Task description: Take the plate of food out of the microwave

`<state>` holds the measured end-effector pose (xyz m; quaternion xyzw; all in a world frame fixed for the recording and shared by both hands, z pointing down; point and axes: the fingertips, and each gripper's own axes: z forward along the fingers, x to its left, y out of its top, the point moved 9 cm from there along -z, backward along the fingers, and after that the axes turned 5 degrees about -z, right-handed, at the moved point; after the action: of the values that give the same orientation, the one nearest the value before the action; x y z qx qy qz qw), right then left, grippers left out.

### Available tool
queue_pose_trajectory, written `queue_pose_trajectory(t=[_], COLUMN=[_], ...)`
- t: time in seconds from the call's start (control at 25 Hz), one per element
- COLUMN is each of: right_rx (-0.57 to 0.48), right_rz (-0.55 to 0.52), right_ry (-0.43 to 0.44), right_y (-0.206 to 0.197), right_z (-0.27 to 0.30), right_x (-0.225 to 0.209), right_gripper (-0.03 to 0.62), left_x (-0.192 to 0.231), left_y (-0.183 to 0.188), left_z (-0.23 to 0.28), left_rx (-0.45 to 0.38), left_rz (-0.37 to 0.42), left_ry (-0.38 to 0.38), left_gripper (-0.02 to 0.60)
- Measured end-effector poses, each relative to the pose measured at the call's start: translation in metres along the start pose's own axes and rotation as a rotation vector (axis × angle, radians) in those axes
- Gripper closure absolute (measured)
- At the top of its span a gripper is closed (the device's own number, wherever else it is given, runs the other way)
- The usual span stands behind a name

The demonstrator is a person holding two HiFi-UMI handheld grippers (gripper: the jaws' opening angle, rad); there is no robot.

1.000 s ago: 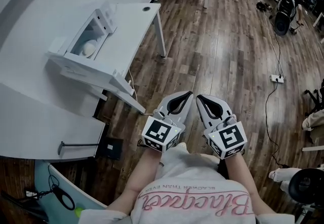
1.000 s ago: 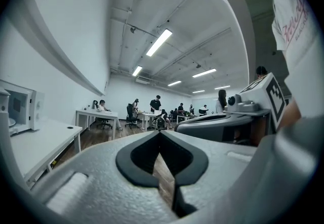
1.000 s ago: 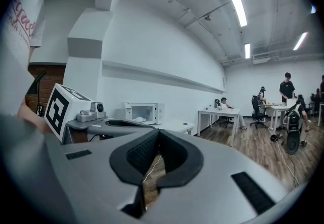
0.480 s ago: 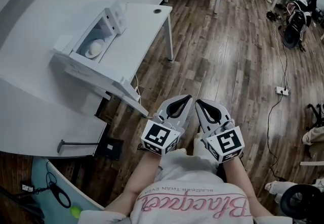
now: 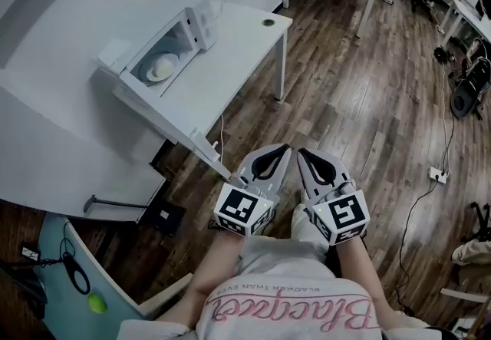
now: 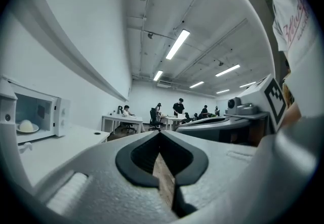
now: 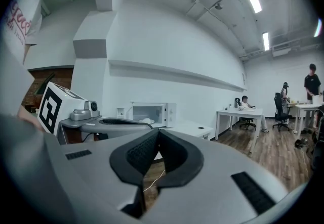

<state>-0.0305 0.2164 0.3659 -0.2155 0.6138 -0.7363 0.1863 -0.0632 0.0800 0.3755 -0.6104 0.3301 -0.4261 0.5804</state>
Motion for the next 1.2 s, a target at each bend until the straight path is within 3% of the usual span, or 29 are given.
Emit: queue_pose_trajectory(t=[0.64, 1.2], right_rx=[-0.005, -0.013], right_rz=[0.016, -0.001], right_ry=[0.216, 0.424], right_y=[0.007, 0.009], right_z=[0.094, 0.147], right_x=[-0.082, -0.161], right_gripper=[0.582, 0.582], left_x=[0.059, 0.08], left_y=[0.013, 0.02], left_z=[0.068, 0.141], left_rx=[-0.028, -0.063], left_rz=[-0.021, -0.03], left_ry=[0.243, 0.448], left_gripper=[0.577, 0.577])
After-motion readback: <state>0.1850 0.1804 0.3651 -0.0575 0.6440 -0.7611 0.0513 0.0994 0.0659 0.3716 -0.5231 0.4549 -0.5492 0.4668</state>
